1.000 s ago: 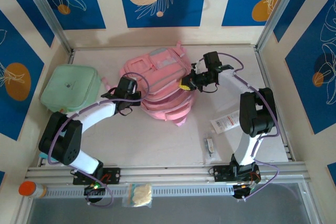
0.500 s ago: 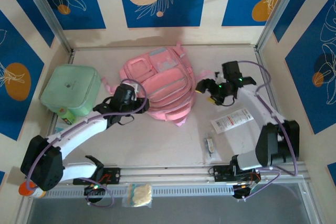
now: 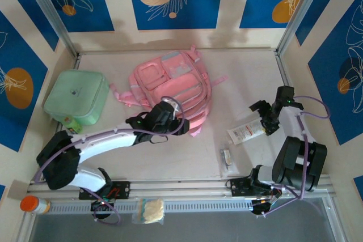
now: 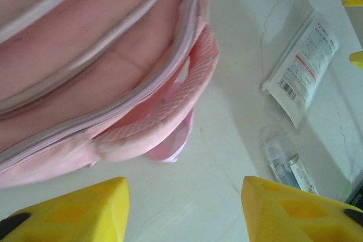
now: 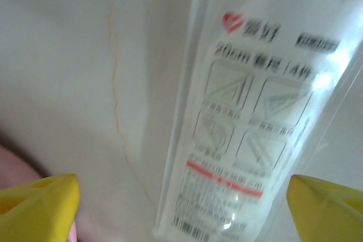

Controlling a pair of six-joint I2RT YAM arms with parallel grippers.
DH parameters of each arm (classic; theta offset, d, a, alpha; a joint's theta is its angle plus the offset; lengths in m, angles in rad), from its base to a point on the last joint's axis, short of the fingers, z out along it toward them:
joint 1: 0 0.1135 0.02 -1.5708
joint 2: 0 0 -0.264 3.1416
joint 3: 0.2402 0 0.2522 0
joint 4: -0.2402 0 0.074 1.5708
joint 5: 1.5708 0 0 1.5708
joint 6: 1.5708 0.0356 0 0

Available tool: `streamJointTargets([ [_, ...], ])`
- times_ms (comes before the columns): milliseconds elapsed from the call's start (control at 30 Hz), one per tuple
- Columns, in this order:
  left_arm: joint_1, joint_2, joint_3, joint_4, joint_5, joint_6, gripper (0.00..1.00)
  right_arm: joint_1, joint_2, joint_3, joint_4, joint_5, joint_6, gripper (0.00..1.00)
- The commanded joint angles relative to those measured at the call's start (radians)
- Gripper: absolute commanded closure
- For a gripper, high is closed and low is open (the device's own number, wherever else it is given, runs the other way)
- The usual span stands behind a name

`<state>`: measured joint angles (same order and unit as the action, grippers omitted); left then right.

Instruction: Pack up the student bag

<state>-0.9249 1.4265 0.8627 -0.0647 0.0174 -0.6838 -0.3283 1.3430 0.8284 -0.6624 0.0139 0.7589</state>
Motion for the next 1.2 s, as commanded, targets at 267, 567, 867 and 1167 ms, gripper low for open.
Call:
streamJointTargets([
  [267,-0.112,0.454,0.424,0.097,-0.045,0.019,0.36,-0.062,0.302,0.102,0.127,-0.150,-0.051,0.06],
  [567,-0.122,0.733,0.731,0.007,-0.016,-0.024,0.34,0.111,0.373,0.174,0.157,-0.235,-0.052,0.08],
  [867,-0.127,0.830,0.814,-0.024,-0.010,-0.079,0.50,0.053,0.260,0.090,0.145,-0.318,-0.034,0.08],
  [1167,-0.109,0.865,0.797,-0.020,0.015,-0.107,0.79,0.023,0.164,-0.085,0.146,-0.383,-0.066,0.13],
])
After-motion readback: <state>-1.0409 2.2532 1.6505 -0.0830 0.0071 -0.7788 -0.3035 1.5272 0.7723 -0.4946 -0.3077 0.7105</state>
